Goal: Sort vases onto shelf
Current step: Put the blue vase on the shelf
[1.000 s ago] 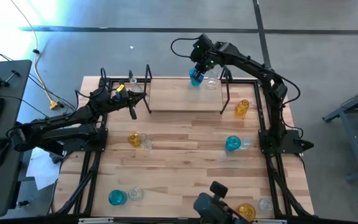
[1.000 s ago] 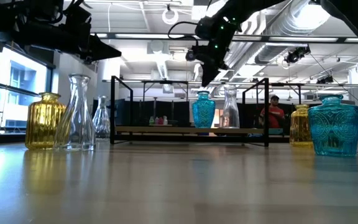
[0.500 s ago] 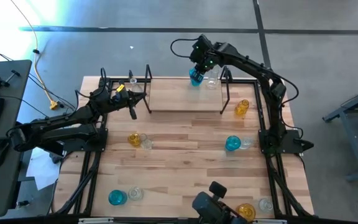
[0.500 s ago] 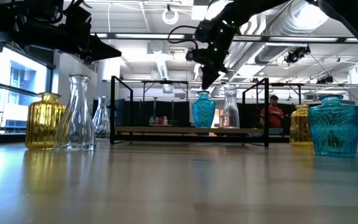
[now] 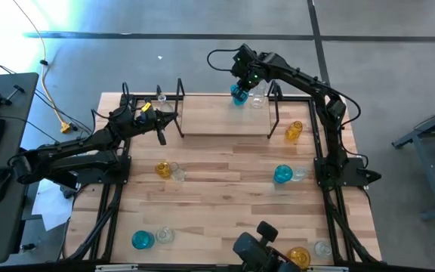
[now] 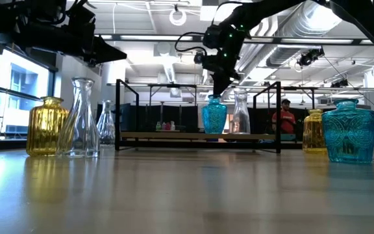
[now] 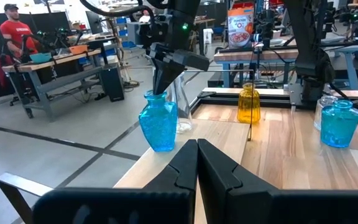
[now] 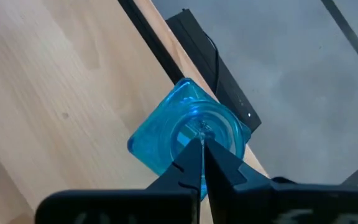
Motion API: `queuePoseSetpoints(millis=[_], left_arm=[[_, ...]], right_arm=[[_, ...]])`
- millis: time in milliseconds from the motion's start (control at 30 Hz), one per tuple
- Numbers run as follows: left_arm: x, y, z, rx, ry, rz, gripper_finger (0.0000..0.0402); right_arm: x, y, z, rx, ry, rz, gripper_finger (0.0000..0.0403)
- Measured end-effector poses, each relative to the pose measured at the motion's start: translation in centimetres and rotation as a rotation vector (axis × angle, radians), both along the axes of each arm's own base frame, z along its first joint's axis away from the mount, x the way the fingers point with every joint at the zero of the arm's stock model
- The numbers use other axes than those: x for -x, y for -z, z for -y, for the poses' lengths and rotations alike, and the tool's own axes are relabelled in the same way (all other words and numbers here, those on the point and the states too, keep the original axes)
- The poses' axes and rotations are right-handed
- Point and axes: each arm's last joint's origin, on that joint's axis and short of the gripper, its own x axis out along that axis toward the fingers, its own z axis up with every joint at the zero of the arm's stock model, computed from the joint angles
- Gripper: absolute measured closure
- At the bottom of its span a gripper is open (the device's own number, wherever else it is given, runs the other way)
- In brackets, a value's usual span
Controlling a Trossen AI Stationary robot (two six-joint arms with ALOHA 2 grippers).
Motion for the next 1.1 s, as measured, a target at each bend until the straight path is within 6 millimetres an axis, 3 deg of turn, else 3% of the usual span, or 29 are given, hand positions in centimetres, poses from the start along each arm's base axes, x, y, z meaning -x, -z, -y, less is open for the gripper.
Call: queuePoseSetpoints(millis=[333, 600, 733, 833, 967, 1100], left_arm=[[0.0, 0.0, 0.0, 0.0, 0.0, 0.0, 0.0401], [0.0, 0.0, 0.0, 0.001, 0.0, -0.001, 0.0401], [0.0, 0.1, 0.0, 0.003, 0.0, -0.004, 0.0401], [0.0, 0.1, 0.0, 0.004, 0.0, -0.007, 0.0401], [0.0, 0.2, 0.0, 0.008, 0.0, -0.014, 0.0401], [0.0, 0.3, 0.0, 0.007, 0.0, -0.026, 0.0401]], right_arm=[[0.1, 0.1, -0.1, -0.058, 0.152, 0.034, 0.0403], [-0.1, -1.3, 0.1, 0.046, 0.102, 0.024, 0.0403], [-0.7, -3.3, -0.6, 0.131, -0.023, 0.027, 0.0403], [-1.6, -4.4, -2.2, 0.182, -0.226, -0.005, 0.0403], [-2.4, -3.9, -5.0, 0.138, -0.476, -0.096, 0.0403], [-3.0, -2.0, -7.0, 0.098, -0.538, -0.207, 0.0403]])
